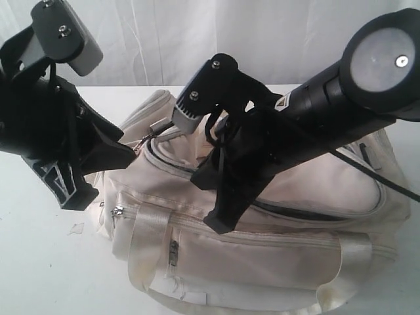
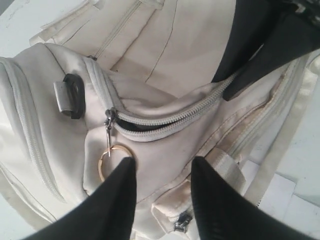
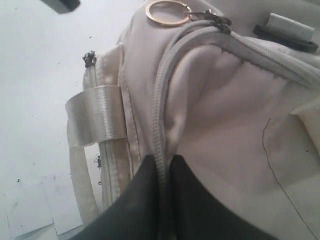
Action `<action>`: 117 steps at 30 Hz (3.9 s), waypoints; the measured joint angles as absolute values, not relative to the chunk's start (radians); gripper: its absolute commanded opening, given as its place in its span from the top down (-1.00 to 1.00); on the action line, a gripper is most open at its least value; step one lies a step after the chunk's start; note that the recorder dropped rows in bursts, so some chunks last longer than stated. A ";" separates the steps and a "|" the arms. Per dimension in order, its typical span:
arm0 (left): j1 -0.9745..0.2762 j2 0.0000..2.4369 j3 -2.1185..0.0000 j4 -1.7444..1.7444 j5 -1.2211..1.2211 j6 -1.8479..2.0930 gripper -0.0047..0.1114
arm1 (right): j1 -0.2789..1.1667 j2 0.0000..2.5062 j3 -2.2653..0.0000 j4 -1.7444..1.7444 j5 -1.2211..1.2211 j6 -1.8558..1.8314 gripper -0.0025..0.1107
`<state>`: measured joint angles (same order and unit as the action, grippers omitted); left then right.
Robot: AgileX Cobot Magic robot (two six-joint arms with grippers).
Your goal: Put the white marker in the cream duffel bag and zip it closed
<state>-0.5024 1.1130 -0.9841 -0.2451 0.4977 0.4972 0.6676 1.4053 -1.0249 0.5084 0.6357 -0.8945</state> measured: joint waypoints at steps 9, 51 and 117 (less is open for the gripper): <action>-0.502 1.113 -0.984 -0.251 0.499 0.501 0.21 | 0.668 1.399 -1.025 0.495 0.676 -0.891 0.77; -0.502 1.113 -0.984 -0.266 0.506 0.509 0.23 | 0.668 1.399 -1.065 0.456 0.705 -0.889 0.82; -0.625 1.388 -0.984 -0.426 0.434 1.111 0.92 | 0.508 1.399 -1.137 0.140 0.502 -0.788 0.86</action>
<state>-0.6247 1.3884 -0.9841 -0.4256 0.4336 1.1105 0.5078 1.3987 -1.1368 0.1404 0.5024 -0.7882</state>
